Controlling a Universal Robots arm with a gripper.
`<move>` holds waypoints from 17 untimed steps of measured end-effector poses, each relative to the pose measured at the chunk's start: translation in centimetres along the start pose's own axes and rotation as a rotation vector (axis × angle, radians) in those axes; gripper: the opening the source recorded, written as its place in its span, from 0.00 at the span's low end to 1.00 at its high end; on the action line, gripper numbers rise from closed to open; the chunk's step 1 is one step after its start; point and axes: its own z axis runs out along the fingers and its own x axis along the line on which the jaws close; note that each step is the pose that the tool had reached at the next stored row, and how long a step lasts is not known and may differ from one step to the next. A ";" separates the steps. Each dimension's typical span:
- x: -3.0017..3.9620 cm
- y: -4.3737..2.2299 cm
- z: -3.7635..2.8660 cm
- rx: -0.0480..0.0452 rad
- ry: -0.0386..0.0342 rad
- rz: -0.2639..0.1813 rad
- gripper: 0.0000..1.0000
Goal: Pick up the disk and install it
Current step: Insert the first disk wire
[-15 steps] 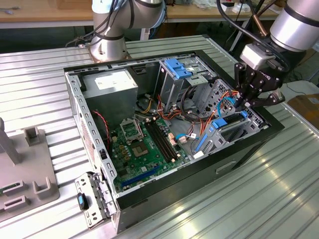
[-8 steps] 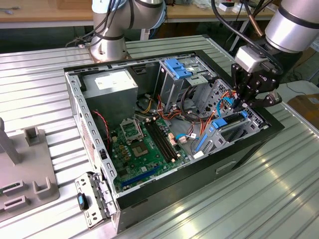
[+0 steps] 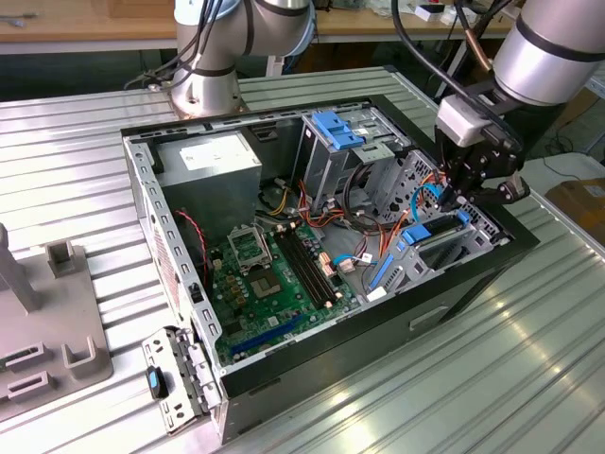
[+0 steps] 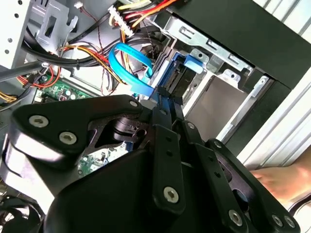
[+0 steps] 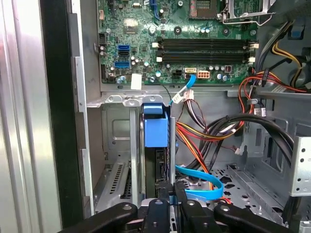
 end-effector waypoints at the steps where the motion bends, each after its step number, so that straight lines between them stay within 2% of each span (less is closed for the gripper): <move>1: 0.03 0.29 0.01 0.0068 -0.0008 0.000 0.16; 2: 0.08 0.75 0.02 0.0160 -0.0015 0.000 0.16; 4: 0.16 1.14 0.05 0.0255 -0.0021 -0.001 0.16; 5: 0.22 1.36 0.08 0.0338 -0.0033 -0.001 0.16; 7: 0.26 1.51 0.13 0.0479 -0.0073 -0.001 0.16; 8: 0.27 1.58 0.16 0.0624 -0.0096 -0.002 0.16; 9: 0.28 1.60 0.16 0.0675 -0.0102 -0.002 0.16; 12: 0.31 1.66 0.21 0.0702 -0.0114 -0.002 0.16; 17: 0.33 2.01 0.40 0.0861 -0.0242 -0.013 0.16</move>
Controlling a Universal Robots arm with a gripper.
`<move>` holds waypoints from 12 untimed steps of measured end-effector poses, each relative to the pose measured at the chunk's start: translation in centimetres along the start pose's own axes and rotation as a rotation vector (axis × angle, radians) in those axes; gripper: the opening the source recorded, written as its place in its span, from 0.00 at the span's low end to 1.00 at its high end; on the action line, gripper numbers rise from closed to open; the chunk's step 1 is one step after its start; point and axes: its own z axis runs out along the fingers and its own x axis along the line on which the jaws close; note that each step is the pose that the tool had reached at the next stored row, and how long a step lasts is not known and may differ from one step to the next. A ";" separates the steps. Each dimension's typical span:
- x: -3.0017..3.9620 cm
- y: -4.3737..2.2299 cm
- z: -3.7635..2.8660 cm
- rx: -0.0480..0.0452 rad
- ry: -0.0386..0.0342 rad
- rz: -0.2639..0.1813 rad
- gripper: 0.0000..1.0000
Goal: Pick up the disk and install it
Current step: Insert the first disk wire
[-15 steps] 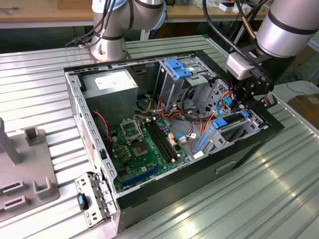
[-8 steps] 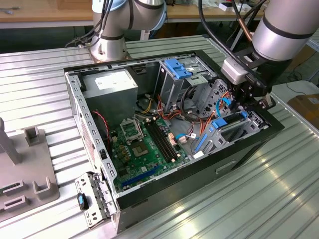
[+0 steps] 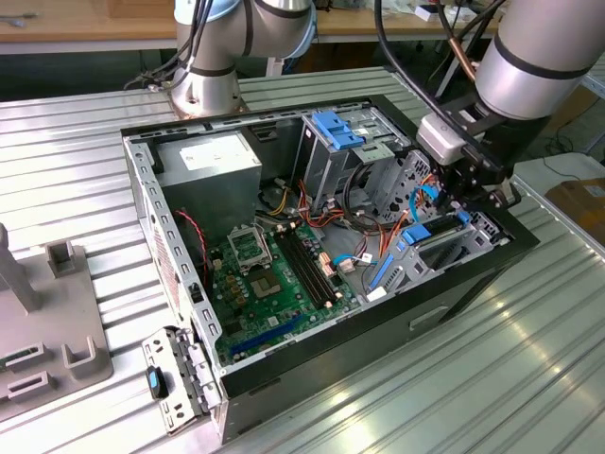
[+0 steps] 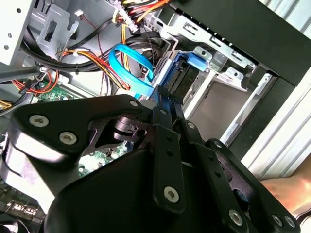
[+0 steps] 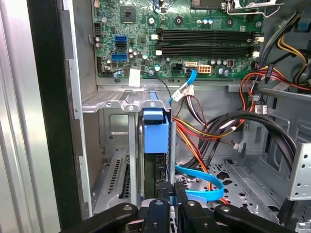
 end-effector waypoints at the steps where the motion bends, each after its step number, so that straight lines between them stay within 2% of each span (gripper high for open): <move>1: 0.02 0.12 0.01 0.0029 -0.0021 -0.001 0.16; 3: 0.14 0.41 0.01 0.0093 -0.0054 -0.001 0.16; 6: 0.44 1.13 -0.17 0.0171 -0.0061 -0.002 0.16; 9: 0.49 1.13 -0.17 0.0171 -0.0081 -0.010 0.16; 12: 0.49 0.86 -0.11 0.0164 -0.0108 -0.021 0.16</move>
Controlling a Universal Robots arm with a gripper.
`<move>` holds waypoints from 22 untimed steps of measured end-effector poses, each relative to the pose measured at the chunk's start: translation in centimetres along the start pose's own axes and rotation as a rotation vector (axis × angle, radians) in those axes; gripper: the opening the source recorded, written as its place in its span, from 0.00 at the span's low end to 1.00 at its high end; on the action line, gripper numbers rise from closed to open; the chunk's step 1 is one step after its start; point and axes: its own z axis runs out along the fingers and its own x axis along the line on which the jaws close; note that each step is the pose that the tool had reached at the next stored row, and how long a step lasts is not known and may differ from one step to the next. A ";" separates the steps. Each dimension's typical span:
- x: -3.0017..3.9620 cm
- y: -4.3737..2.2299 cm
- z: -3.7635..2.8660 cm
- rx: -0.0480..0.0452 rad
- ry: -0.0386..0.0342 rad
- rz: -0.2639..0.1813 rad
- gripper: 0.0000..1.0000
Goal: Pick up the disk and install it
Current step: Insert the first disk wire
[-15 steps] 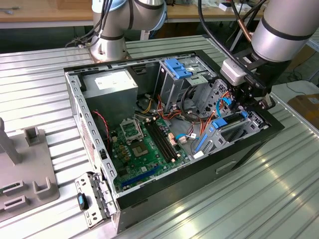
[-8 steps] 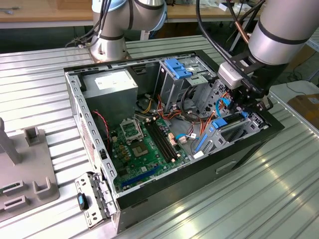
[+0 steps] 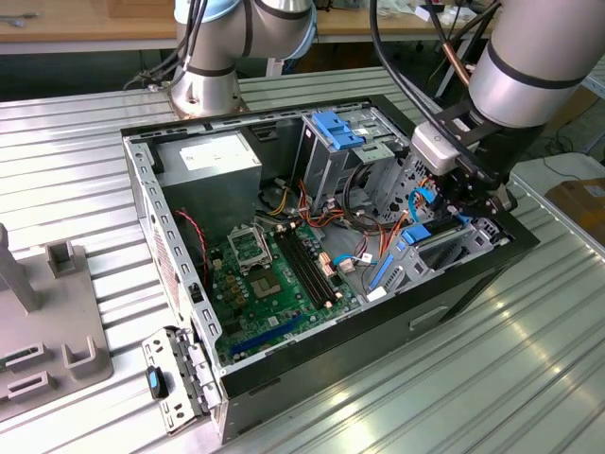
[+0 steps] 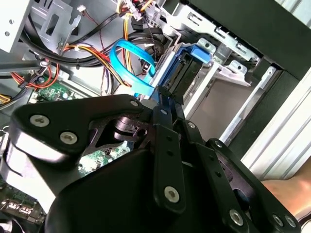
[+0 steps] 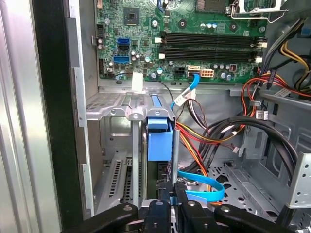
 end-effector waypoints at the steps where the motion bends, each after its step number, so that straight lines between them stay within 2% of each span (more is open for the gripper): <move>1: 0.00 0.00 0.00 0.0000 -0.0001 0.000 0.16; 8: 0.30 -0.25 0.10 0.0000 0.0001 0.001 0.16; 9: 0.33 -0.17 0.45 0.0001 0.0006 0.003 0.16; 11: 0.34 -0.11 0.66 0.0004 0.0012 0.006 0.16; 22: 0.36 -0.06 0.84 0.0005 0.0020 0.009 0.16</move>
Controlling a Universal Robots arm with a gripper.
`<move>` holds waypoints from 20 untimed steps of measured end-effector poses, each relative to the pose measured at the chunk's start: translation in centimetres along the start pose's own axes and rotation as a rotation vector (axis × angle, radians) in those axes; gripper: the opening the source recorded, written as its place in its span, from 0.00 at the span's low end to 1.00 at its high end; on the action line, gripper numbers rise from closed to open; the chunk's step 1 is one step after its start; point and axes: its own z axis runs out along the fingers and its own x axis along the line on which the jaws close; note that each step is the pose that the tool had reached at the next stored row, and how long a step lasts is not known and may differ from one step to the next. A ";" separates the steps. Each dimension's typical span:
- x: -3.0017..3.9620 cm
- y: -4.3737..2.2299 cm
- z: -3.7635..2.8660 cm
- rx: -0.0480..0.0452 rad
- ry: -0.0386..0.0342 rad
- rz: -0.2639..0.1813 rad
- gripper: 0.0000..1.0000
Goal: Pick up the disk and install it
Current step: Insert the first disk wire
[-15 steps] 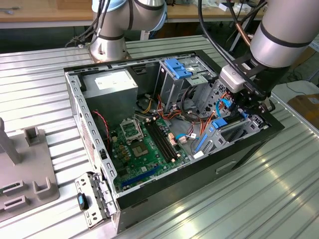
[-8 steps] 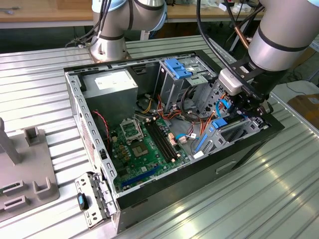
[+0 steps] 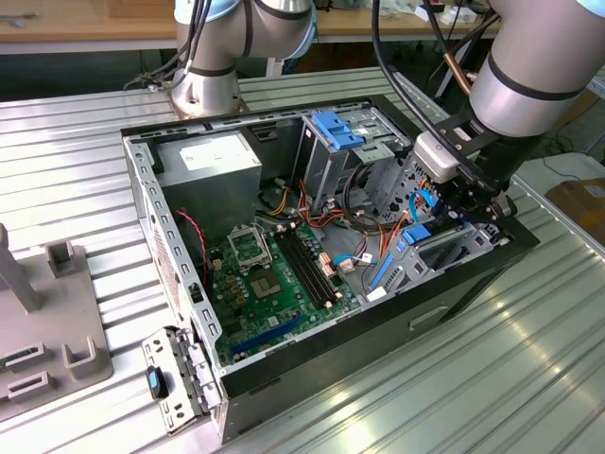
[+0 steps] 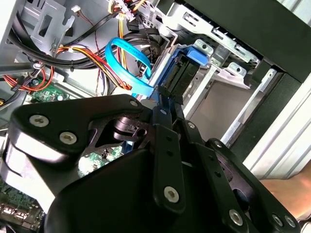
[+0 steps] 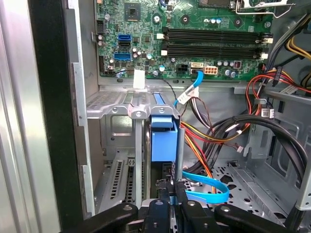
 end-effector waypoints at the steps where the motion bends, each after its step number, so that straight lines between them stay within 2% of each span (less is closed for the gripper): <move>1: 0.00 0.00 0.00 0.0000 0.0000 0.000 0.16; 17: 0.05 0.14 0.51 0.0000 -0.0013 0.000 0.16; 20: 0.10 0.22 0.82 0.0000 -0.0010 0.000 0.16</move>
